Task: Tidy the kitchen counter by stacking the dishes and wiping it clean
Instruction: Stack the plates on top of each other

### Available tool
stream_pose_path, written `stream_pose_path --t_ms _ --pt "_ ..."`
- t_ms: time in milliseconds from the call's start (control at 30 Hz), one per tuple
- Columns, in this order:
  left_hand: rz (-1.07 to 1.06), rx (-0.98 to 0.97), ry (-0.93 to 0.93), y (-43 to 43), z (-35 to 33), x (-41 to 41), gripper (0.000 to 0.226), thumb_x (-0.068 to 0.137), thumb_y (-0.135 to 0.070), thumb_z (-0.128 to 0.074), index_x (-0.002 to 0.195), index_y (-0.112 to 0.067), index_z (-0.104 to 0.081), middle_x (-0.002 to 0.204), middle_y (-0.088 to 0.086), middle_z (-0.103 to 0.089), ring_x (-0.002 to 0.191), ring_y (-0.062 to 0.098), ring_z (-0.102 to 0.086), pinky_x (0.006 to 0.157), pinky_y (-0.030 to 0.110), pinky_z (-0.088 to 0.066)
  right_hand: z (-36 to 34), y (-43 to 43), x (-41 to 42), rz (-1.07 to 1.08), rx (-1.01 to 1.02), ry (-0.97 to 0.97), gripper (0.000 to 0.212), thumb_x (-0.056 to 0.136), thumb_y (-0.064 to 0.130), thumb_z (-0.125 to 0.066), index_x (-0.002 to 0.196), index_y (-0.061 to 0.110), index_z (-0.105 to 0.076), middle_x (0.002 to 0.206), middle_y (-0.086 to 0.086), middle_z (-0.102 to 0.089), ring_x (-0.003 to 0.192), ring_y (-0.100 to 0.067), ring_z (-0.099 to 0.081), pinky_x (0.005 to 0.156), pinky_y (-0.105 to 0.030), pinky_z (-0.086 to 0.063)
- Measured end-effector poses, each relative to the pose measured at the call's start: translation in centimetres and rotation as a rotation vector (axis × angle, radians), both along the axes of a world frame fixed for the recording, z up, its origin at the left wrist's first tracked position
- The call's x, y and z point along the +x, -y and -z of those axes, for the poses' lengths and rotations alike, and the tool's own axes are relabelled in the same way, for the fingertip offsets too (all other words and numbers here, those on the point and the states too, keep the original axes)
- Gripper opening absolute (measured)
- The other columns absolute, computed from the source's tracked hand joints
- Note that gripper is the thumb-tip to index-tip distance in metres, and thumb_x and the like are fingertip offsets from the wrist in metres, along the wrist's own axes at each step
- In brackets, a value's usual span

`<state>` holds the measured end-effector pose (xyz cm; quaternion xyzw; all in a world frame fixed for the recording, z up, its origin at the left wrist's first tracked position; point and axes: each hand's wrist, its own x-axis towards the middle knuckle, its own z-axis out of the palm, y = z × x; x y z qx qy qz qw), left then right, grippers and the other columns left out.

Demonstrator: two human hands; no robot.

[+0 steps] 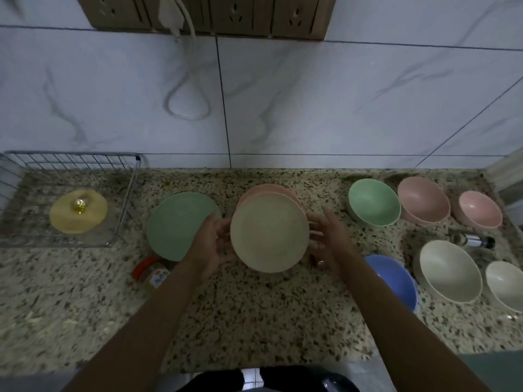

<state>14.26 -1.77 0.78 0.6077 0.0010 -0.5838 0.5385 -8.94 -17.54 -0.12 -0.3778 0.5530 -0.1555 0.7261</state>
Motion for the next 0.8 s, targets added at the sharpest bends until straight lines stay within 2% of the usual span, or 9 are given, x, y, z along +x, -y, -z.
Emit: stream_pose_path --t_ms 100,167,300,367,433,533,667,733,800 --pt "-0.021 0.011 0.037 2.6 0.0 -0.1 0.064 0.108 -0.057 -0.023 0.129 -0.016 -0.067 0.123 0.006 -0.067 0.109 0.029 -0.061 0.088 0.053 -0.056 0.2 3.1 0.9 -0.057 -0.025 -0.018 0.066 0.097 0.070 -0.040 0.122 0.018 -0.072 0.124 -0.011 -0.068 0.112 -0.032 -0.064 0.084 -0.047 -0.056" --pt "-0.014 0.033 0.068 4.1 -0.1 -0.2 0.065 0.107 -0.060 -0.024 0.125 -0.017 -0.069 0.121 0.006 -0.068 0.107 0.027 -0.062 0.089 0.049 -0.056 0.1 4.6 1.4 -0.082 -0.031 -0.021 0.064 0.099 0.068 -0.038 0.121 0.017 -0.070 0.125 -0.013 -0.067 0.114 -0.032 -0.063 0.089 -0.049 -0.056" --pt "-0.039 0.107 0.096 6.7 0.4 -0.1 0.068 0.103 -0.068 -0.025 0.114 -0.023 -0.075 0.118 0.007 -0.070 0.109 0.027 -0.062 0.098 0.050 -0.053 0.2 6.4 2.5 -0.104 -0.026 -0.059 0.055 0.103 0.060 -0.038 0.111 0.016 -0.071 0.118 -0.012 -0.068 0.104 -0.029 -0.064 0.074 -0.039 -0.053" --pt "-0.057 0.127 0.118 7.6 0.6 -0.2 0.069 0.104 -0.066 -0.024 0.107 -0.021 -0.076 0.115 0.007 -0.071 0.105 0.026 -0.062 0.100 0.050 -0.051 0.6 7.1 2.9 -0.122 -0.022 -0.063 0.054 0.104 0.058 -0.039 0.112 0.015 -0.070 0.118 -0.012 -0.068 0.102 -0.028 -0.064 0.076 -0.039 -0.053" --pt "-0.062 0.139 0.140 8.2 0.7 -0.5 0.069 0.106 -0.063 -0.021 0.101 -0.021 -0.075 0.107 0.006 -0.072 0.099 0.025 -0.062 0.094 0.046 -0.053 0.8 7.5 3.2 -0.138 -0.026 -0.075 0.054 0.104 0.056 -0.040 0.114 0.013 -0.070 0.115 -0.012 -0.069 0.098 -0.026 -0.064 0.078 -0.039 -0.053" --pt "-0.064 0.149 0.194 8.8 0.5 -0.9 0.066 0.108 -0.059 -0.019 0.098 -0.024 -0.073 0.095 -0.001 -0.072 0.092 0.020 -0.064 0.076 0.035 -0.049 1.2 8.1 3.5 -0.180 -0.041 -0.086 0.052 0.106 0.054 -0.038 0.100 0.015 -0.072 0.097 -0.007 -0.071 0.084 -0.021 -0.064 0.072 -0.035 -0.052" --pt "-0.066 0.173 0.264 9.3 0.8 -0.9 0.067 0.109 -0.057 -0.017 0.097 -0.023 -0.074 0.091 0.004 -0.074 0.093 0.026 -0.066 0.082 0.036 -0.049 2.0 8.7 3.7 -0.257 -0.058 -0.120 0.044 0.108 0.044 -0.041 0.090 0.016 -0.071 0.090 -0.009 -0.071 0.078 -0.022 -0.065 0.076 -0.042 -0.058" --pt "-0.074 0.194 0.239 9.2 1.1 -1.0 0.069 0.108 -0.058 -0.018 0.092 -0.020 -0.073 0.083 0.006 -0.074 0.085 0.028 -0.065 0.076 0.036 -0.052 2.8 9.1 3.9 -0.338 -0.126 -0.168 0.031 0.105 0.036 -0.049 0.102 0.013 -0.069 0.103 -0.012 -0.071 0.091 -0.027 -0.068 0.088 -0.053 -0.060" --pt "-0.090 0.216 0.216 8.8 1.5 -1.1 0.065 0.108 -0.059 -0.022 0.093 -0.019 -0.071 0.091 0.007 -0.073 0.087 0.028 -0.064 0.076 0.037 -0.053 3.7 9.3 4.0 -0.428 -0.237 -0.269 0.031 0.102 0.036 -0.056 0.124 0.015 -0.063 0.123 -0.012 -0.067 0.106 -0.031 -0.066 0.093 -0.053 -0.058"
